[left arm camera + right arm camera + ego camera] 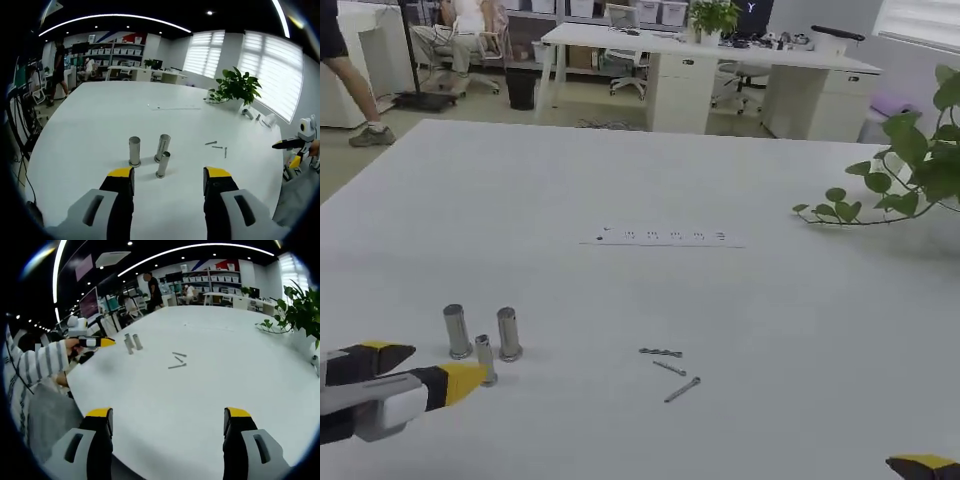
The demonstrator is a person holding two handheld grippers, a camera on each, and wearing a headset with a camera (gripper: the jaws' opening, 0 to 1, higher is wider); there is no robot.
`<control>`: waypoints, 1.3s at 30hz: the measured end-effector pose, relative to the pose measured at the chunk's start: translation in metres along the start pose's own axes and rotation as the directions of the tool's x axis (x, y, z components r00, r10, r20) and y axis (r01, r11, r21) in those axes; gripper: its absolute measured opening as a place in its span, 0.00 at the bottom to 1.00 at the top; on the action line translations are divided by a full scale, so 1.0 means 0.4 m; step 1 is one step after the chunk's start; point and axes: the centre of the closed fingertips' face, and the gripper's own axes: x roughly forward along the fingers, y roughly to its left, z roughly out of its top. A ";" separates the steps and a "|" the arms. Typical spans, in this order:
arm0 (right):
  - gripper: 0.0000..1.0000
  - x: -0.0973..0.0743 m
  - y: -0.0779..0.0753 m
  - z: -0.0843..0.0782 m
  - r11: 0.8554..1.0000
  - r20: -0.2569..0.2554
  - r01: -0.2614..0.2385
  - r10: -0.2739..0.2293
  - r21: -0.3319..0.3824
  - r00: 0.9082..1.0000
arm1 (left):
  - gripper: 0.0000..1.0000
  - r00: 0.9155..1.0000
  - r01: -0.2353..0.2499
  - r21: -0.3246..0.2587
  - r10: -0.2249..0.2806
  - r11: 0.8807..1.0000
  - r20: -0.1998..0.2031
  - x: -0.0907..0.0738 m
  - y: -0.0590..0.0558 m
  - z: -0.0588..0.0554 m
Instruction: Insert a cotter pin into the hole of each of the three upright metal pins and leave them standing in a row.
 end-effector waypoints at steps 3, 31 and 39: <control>0.93 0.000 -0.001 0.000 1.000 -0.001 0.002 -0.002 0.001 1.000 | 0.50 1.000 0.010 0.029 -0.009 1.000 -0.027 0.020 -0.006 -0.012; 0.93 -0.032 -0.003 -0.024 0.997 -0.009 0.048 -0.047 0.058 0.999 | 0.25 0.998 -0.046 -0.028 0.044 0.999 -0.047 0.097 0.014 -0.043; 0.93 -0.034 0.002 -0.032 0.997 -0.008 0.039 -0.038 0.074 0.999 | 0.17 0.997 -0.067 -0.050 0.065 0.997 -0.038 0.111 0.014 -0.043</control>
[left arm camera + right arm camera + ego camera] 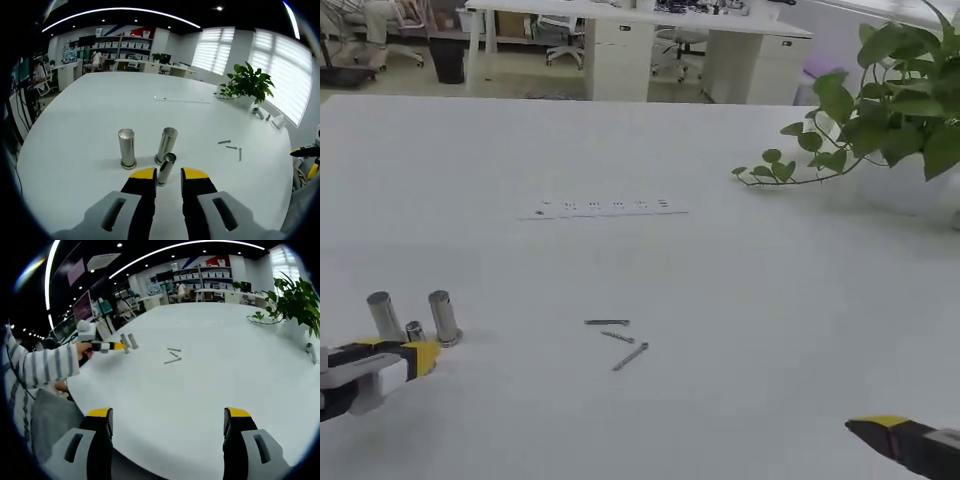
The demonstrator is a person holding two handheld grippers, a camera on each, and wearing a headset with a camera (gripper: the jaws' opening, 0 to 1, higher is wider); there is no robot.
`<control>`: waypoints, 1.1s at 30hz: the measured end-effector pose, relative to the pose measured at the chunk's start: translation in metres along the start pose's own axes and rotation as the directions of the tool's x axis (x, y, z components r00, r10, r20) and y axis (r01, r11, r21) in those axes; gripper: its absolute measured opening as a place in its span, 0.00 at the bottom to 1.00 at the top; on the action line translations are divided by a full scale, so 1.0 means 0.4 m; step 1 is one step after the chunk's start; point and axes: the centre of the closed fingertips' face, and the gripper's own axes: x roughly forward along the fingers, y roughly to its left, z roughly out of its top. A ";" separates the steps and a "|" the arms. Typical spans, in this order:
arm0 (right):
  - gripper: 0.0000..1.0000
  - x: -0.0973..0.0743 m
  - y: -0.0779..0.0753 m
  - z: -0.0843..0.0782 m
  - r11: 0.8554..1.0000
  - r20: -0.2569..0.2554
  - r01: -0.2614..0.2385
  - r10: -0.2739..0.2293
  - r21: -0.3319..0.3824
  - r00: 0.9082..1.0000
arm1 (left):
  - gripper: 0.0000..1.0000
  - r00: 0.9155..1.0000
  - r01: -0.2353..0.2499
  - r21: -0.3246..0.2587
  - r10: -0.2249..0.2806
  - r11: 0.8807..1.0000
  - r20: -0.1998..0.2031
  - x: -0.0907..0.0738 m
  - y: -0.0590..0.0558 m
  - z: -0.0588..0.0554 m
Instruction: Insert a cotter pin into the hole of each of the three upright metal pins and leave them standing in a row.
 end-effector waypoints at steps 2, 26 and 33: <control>0.93 -0.003 -0.003 0.000 1.000 0.004 0.003 -0.003 0.006 1.000 | 0.16 1.000 -0.003 -0.008 0.003 1.000 0.003 0.003 0.002 0.002; 0.93 -0.010 -0.004 -0.010 1.000 -0.013 0.001 -0.001 0.015 1.000 | 0.07 0.999 -0.038 -0.017 0.038 0.999 0.003 -0.006 0.016 0.006; 0.93 -0.001 0.003 -0.008 1.000 -0.014 -0.010 0.010 0.011 1.000 | 0.07 0.999 -0.045 0.057 0.045 0.997 0.000 -0.040 0.000 0.004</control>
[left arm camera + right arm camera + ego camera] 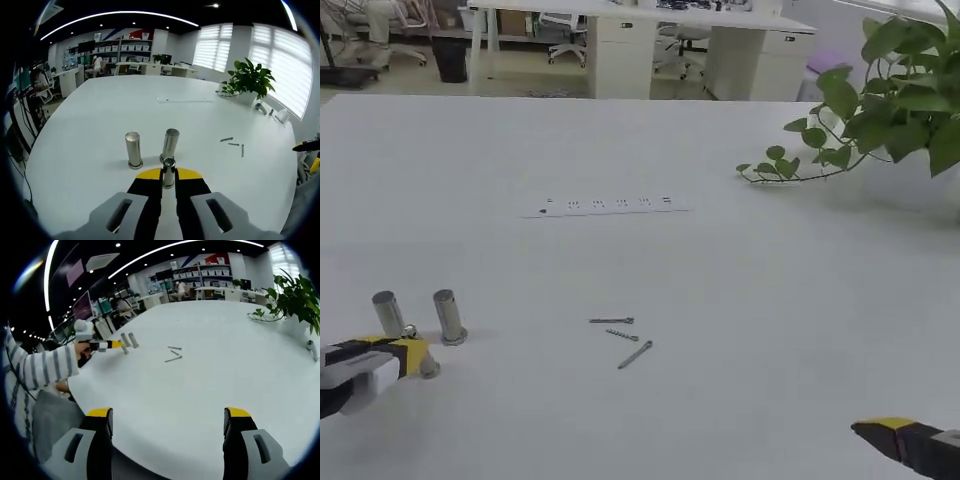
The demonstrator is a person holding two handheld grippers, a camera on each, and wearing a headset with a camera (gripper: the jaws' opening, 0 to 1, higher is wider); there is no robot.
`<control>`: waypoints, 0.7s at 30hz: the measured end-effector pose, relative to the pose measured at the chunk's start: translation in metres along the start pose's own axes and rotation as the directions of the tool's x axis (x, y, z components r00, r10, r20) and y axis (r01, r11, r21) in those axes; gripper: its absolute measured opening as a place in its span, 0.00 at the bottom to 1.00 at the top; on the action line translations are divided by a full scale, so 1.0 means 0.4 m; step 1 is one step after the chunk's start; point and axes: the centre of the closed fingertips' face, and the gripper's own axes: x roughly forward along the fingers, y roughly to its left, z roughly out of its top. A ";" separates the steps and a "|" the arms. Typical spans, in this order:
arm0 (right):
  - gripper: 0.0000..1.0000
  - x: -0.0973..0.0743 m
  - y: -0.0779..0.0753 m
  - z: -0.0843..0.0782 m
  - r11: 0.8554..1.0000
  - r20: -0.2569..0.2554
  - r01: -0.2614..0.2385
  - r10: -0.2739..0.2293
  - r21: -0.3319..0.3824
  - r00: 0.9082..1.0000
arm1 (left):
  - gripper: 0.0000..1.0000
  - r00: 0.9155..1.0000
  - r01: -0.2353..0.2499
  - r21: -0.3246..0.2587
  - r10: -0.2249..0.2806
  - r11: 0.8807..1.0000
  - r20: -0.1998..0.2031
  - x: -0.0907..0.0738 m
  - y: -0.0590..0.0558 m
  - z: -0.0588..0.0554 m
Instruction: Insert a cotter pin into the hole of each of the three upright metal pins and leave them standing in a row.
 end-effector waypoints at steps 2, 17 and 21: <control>0.93 0.004 0.004 0.003 1.000 0.002 -0.006 0.006 -0.002 1.000 | 0.07 1.000 0.003 0.009 -0.003 1.000 -0.006 -0.011 -0.006 -0.005; 0.93 0.023 0.028 0.015 0.998 0.006 -0.053 0.053 -0.026 0.999 | 0.07 0.999 -0.023 -0.015 0.023 1.000 0.040 -0.102 -0.038 0.015; 0.93 0.028 0.034 0.015 0.997 0.006 -0.065 0.065 -0.035 0.998 | 0.07 0.997 -0.060 -0.040 0.062 0.997 0.040 -0.124 -0.034 0.012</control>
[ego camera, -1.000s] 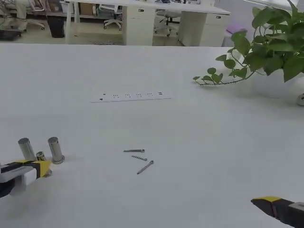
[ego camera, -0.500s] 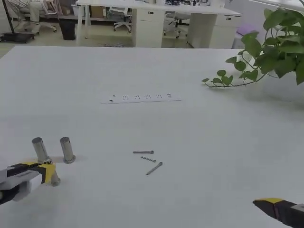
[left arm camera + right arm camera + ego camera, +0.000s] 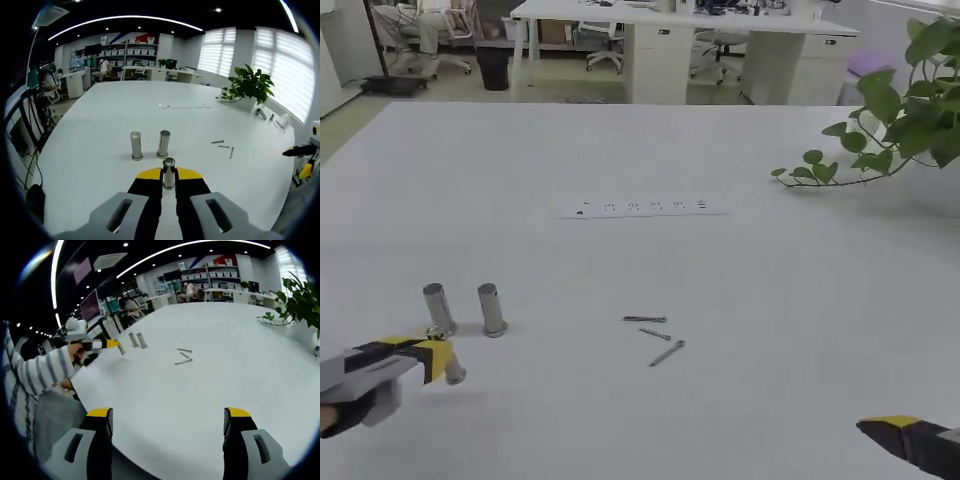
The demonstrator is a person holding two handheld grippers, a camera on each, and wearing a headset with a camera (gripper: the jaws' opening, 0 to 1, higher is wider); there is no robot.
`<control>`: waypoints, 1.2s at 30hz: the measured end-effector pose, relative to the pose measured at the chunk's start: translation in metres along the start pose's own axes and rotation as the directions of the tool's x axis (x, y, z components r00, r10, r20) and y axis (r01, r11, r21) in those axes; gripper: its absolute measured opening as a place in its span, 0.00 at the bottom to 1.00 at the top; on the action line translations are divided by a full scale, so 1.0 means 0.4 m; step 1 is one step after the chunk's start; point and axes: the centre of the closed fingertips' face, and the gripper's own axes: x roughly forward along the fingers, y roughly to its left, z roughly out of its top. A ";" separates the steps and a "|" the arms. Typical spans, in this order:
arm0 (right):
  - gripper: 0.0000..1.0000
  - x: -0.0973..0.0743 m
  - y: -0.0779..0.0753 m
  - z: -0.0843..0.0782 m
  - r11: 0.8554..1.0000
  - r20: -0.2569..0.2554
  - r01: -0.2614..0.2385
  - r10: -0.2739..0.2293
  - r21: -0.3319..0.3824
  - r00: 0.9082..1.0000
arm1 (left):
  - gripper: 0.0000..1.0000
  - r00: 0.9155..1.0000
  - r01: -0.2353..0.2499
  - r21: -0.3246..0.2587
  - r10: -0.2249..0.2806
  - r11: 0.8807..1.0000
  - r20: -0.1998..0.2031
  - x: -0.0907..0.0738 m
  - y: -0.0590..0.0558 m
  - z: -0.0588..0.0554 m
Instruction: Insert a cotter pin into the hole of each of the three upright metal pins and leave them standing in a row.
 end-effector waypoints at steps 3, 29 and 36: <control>0.93 0.003 0.003 -0.002 1.000 0.001 -0.009 0.009 -0.002 1.000 | 0.07 1.000 -0.002 -0.052 0.001 0.999 -0.001 -0.016 -0.007 -0.009; 0.92 0.024 0.034 -0.011 0.997 -0.017 -0.071 0.071 -0.021 0.997 | 0.06 0.995 -0.074 -0.011 0.073 0.997 -0.065 -0.071 -0.100 -0.102; 0.92 0.025 0.036 -0.015 0.997 -0.027 -0.077 0.076 -0.024 0.997 | 0.06 0.994 -0.087 -0.025 0.085 0.996 -0.067 -0.056 -0.092 -0.115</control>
